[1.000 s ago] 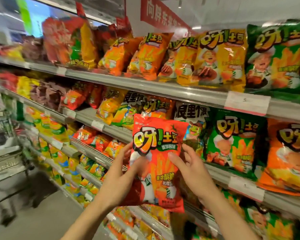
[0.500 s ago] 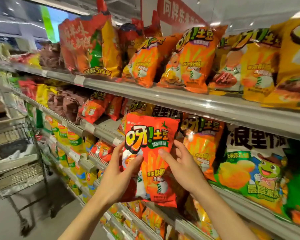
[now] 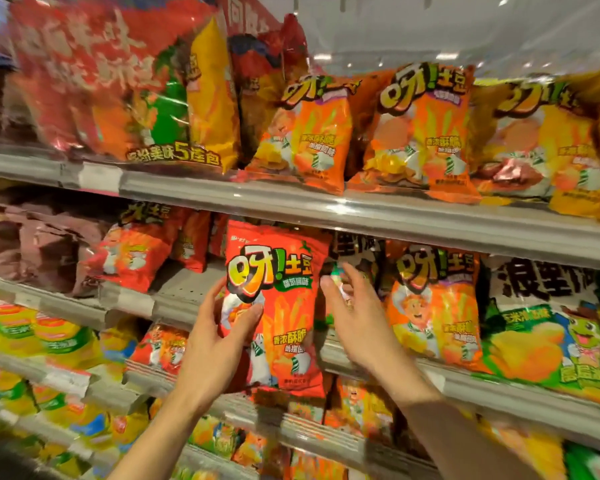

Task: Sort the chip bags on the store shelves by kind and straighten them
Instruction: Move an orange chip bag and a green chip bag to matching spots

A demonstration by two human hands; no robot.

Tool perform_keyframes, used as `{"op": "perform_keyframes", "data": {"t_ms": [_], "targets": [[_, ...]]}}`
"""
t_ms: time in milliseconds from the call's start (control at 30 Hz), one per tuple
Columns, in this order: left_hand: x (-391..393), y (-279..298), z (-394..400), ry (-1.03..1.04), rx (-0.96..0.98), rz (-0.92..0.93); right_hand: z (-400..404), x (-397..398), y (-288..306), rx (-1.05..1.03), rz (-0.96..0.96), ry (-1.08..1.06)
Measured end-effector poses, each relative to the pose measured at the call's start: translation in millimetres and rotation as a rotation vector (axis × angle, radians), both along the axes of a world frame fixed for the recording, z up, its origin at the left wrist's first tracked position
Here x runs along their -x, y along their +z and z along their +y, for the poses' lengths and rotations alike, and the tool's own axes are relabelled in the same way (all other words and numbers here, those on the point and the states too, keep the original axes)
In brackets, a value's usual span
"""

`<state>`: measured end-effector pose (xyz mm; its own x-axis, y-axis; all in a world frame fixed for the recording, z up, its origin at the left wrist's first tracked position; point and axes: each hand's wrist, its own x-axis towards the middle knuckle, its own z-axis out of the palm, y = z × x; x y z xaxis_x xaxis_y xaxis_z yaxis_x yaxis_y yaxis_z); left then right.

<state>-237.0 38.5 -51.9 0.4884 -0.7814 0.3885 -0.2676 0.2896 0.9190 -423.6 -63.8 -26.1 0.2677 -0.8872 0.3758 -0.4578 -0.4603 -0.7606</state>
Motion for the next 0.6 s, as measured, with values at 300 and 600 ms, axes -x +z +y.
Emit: {"op": "perform_keyframes", "data": {"t_ms": [300,600], "targets": [[-45.7,-11.9,-8.7,-0.014,-0.036,0.016,-22.6,-33.5,-8.5,0.170,0.445,-0.449],[-59.2,-12.7,-7.9,-0.046,-0.045,-0.010,-29.9,-46.2,-10.0,0.034,0.403,-0.539]]}}
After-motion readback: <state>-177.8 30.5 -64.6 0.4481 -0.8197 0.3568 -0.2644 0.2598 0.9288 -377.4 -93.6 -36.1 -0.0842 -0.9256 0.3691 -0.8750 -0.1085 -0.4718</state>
